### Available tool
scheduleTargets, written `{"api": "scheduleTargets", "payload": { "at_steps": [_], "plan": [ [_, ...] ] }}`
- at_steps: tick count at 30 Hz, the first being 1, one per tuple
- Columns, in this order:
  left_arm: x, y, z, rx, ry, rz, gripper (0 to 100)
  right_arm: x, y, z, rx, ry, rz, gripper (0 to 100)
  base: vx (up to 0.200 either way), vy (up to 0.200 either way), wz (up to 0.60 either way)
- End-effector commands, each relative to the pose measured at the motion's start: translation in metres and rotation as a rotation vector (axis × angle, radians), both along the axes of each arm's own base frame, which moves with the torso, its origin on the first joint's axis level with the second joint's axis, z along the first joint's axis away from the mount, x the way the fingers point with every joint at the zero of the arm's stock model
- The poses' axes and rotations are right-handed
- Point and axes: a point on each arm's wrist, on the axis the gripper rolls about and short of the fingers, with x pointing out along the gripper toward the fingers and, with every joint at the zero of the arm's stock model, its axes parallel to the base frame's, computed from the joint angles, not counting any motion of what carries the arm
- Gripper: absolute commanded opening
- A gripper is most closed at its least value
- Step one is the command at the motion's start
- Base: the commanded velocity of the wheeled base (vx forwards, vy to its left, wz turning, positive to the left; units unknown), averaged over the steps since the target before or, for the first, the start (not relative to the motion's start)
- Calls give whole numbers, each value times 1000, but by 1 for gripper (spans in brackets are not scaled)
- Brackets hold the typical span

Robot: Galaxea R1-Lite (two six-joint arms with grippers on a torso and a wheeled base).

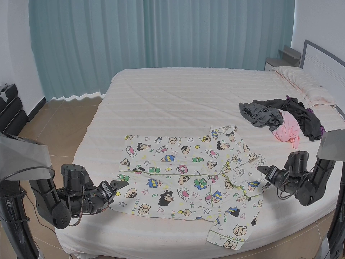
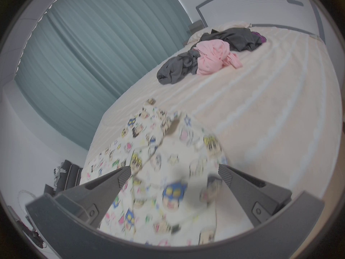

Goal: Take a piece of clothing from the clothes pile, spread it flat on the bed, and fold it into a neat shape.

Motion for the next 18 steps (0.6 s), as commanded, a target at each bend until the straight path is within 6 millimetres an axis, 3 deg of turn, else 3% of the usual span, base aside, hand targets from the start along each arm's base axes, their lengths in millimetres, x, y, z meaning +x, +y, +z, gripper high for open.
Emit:
{"api": "scheduleTargets", "payload": {
  "at_steps": [1,6,18],
  "plan": [
    [-27,-30,-9,199,118,-31,100,-82,28,0,90,87,22,100,0,0,0],
    [-22,-32,-20,278,197,1,100,-82,29,-5,110,116,14,100,0,0,0],
    [10,-39,-37,372,146,118,100,-86,39,-2,105,104,69,100,0,0,0]
  ]
}}
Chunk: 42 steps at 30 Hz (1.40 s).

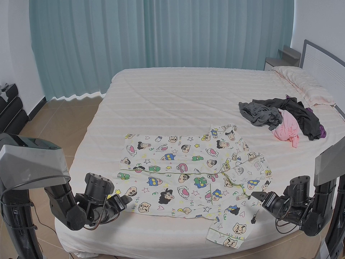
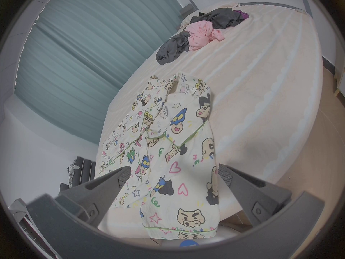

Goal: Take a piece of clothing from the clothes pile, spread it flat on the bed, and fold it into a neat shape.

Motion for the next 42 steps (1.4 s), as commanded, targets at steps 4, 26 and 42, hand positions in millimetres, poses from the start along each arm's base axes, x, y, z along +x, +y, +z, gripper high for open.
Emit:
{"api": "scheduleTargets", "payload": {
  "at_steps": [4,26,42],
  "plan": [
    [11,-8,-19,96,6,-28,100,-8,6,-2,-21,29,43,100,0,0,0],
    [25,-6,-29,237,7,20,0,-10,7,-37,-165,135,145,100,0,0,0],
    [31,6,-29,221,-20,62,0,23,9,-56,-209,65,173,100,0,0,0]
  ]
}}
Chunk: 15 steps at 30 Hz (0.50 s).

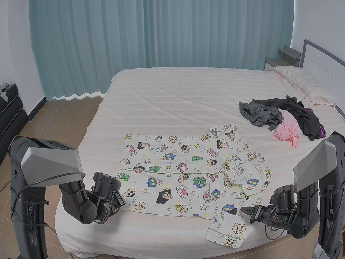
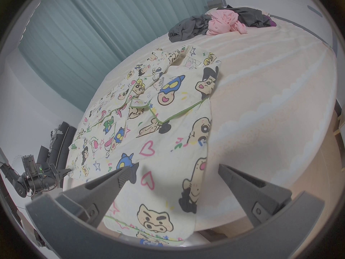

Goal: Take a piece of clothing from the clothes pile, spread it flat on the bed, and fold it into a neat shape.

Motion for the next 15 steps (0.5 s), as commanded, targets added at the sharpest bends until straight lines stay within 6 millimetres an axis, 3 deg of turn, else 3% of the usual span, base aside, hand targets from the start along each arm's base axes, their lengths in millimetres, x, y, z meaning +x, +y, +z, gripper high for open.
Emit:
{"api": "scheduleTargets", "payload": {
  "at_steps": [1,15],
  "plan": [
    [0,1,0,-3,2,1,0,7,1,-7,13,-4,6,0,0,0,0],
    [-4,-2,-1,-1,11,-14,0,42,-17,3,17,-145,-71,0,0,0,0]
  ]
}}
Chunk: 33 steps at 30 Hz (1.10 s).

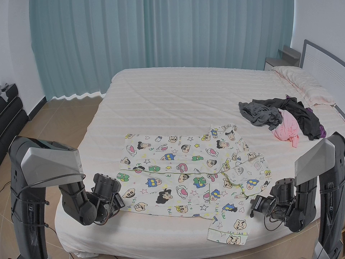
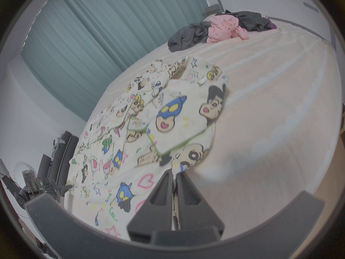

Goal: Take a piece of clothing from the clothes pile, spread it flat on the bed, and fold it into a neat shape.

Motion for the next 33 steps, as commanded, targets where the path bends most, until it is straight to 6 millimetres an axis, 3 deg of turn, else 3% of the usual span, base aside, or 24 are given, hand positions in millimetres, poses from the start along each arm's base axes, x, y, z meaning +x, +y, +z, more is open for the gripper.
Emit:
{"api": "scheduleTargets", "payload": {
  "at_steps": [1,9,10,16,18,22,28,33],
  "plan": [
    [0,-1,0,-2,-1,-3,0,17,-9,5,-9,-73,-28,0,0,0,0],
    [2,-4,1,-6,-10,-11,0,44,-21,8,-60,-142,-37,0,0,0,0],
    [2,-4,1,-6,-10,-11,0,44,-21,8,-60,-142,-37,100,0,0,0],
    [1,-5,1,-8,-9,-16,0,25,-28,18,-26,-86,42,100,0,0,0],
    [1,-7,0,-15,-5,-24,0,16,-37,27,-39,-78,35,100,0,0,0],
    [2,-7,0,-17,-6,-26,0,-6,-55,28,-64,-25,44,100,0,0,0],
    [2,-6,0,-19,-5,-24,0,-42,-51,31,-35,30,136,100,0,0,0],
    [3,-8,1,-39,-33,-37,0,-49,-34,16,-18,116,226,100,0,0,0]
  ]
}}
